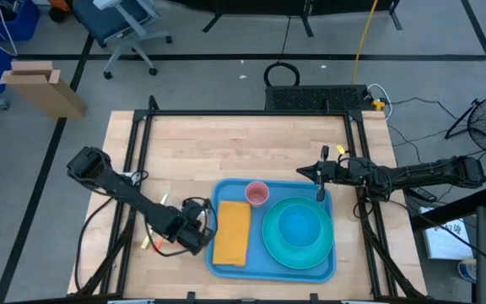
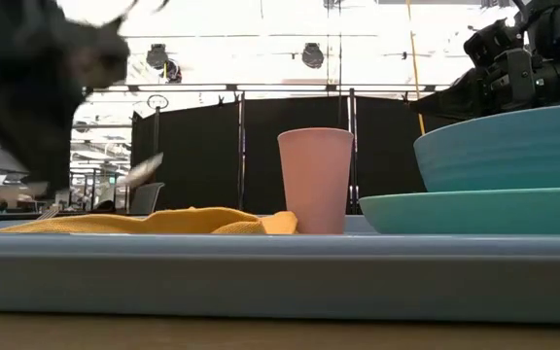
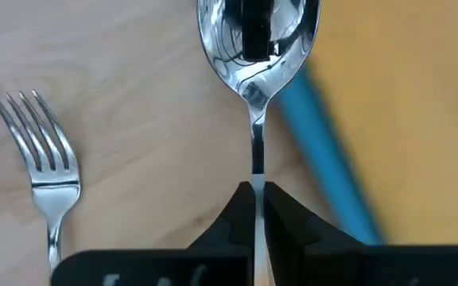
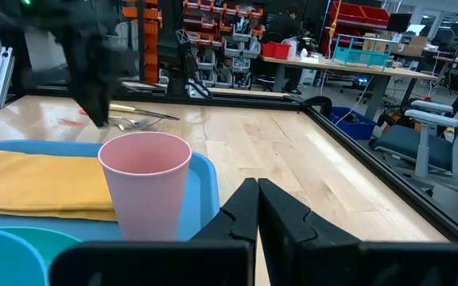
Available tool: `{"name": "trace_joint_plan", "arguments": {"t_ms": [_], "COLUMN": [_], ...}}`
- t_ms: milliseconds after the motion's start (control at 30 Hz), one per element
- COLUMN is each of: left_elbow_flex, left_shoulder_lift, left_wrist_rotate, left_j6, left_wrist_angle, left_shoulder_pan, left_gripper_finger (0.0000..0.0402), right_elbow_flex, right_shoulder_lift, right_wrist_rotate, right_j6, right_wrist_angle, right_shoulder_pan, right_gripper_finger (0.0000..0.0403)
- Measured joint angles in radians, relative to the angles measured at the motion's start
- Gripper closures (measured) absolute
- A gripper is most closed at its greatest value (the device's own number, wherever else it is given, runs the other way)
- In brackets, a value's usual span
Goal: Set up tray
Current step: Put the spoon on top of the yellow napkin
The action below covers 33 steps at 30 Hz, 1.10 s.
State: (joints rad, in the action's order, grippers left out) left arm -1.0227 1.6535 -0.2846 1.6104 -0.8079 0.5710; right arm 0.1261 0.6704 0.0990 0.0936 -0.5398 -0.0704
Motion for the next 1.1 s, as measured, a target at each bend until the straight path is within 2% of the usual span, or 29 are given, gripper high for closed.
{"name": "trace_joint_plan", "arguments": {"t_ms": [133,367,467,667,800,967,1100], "left_elbow_flex": [-0.141,-0.363,-0.418,-0.532,-0.587,-0.587,-0.578], "left_shoulder_lift": [-0.003,0.064,0.138,0.306,0.373,0.393,0.393], "left_wrist_rotate": [-0.090,-0.171,-0.169,-0.089,-0.087,-0.129,-0.081], "left_j6": [-0.005,-0.013,-0.009,-0.008,0.048,0.179,0.178], "left_wrist_angle": [-0.023,-0.021,-0.016,-0.011,-0.051,-0.135,-0.144], "left_shoulder_pan": [-0.002,-0.055,-0.074,-0.098,-0.100,-0.082,-0.084], "left_gripper_finger": [0.0392,0.0392,0.0392,0.0392,0.0392,0.0392,0.0392], "right_elbow_flex": [0.000,0.000,0.000,0.000,0.000,0.000,0.000], "right_shoulder_lift": [0.000,0.000,0.000,0.000,0.000,0.000,0.000], "right_wrist_rotate": [0.000,0.000,0.000,0.000,0.000,0.000,0.000], "right_j6": [-0.002,-0.010,-0.011,-0.010,-0.005,-0.001,0.008], "right_wrist_angle": [0.025,0.064,0.074,0.097,0.109,0.103,0.090], "right_shoulder_pan": [0.000,0.000,0.000,0.000,0.000,0.000,0.000], "right_gripper_finger": [0.0403,0.0403,0.0403,0.0403,0.0403,0.0403,0.0403]}}
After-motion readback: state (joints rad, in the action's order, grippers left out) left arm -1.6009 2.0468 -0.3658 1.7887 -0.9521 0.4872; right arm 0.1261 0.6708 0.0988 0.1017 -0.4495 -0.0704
